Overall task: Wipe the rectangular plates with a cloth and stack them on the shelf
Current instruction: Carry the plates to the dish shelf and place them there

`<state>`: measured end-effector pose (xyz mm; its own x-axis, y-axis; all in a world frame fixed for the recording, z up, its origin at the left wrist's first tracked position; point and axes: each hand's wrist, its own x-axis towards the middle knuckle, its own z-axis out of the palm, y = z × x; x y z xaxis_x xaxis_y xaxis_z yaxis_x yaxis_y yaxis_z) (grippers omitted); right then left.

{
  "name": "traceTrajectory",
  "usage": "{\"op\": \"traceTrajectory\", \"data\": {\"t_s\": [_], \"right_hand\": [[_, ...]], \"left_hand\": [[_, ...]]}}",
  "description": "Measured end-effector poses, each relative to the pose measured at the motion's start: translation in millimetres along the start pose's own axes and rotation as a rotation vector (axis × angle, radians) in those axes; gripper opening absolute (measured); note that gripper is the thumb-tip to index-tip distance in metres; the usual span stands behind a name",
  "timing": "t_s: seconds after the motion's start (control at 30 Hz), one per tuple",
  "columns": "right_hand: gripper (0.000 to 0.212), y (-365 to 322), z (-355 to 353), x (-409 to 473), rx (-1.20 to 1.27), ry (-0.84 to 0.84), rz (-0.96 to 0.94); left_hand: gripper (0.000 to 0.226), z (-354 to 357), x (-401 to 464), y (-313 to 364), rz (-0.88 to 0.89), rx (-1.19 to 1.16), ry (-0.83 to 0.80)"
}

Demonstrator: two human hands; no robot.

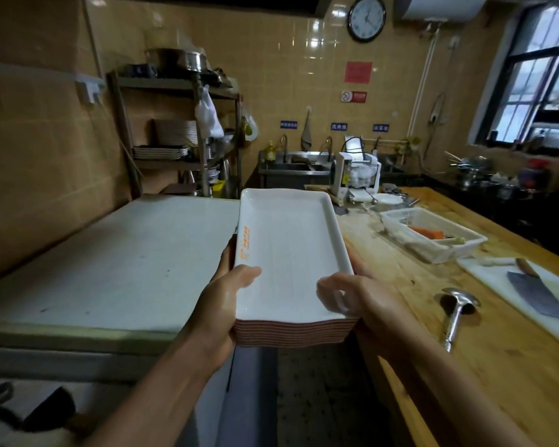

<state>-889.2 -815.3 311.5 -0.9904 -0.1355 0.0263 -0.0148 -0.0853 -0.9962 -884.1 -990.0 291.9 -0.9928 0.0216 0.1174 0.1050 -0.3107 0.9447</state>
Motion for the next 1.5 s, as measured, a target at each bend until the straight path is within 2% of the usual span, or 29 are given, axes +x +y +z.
{"op": "traceTrajectory", "data": {"t_s": [0.37,0.83,1.03,1.4,1.5], "right_hand": [[0.061,20,-25,192,-0.057,-0.028,0.002],[0.062,20,-83,486,-0.007,-0.163,-0.016],[0.065,32,-93,598,-0.046,-0.149,-0.022],[0.074,23,-116,808,-0.021,-0.120,-0.025],[0.063,24,-128,865,0.006,-0.116,-0.044]], "left_hand": [[0.051,-20,187,-31,-0.015,-0.014,-0.006],[0.049,-12,457,-55,0.021,-0.029,0.122],[0.046,-29,571,-79,-0.011,-0.072,0.141],[0.049,-42,786,-77,-0.001,-0.054,0.073],[0.049,-40,842,-83,-0.007,-0.044,0.087]]}}
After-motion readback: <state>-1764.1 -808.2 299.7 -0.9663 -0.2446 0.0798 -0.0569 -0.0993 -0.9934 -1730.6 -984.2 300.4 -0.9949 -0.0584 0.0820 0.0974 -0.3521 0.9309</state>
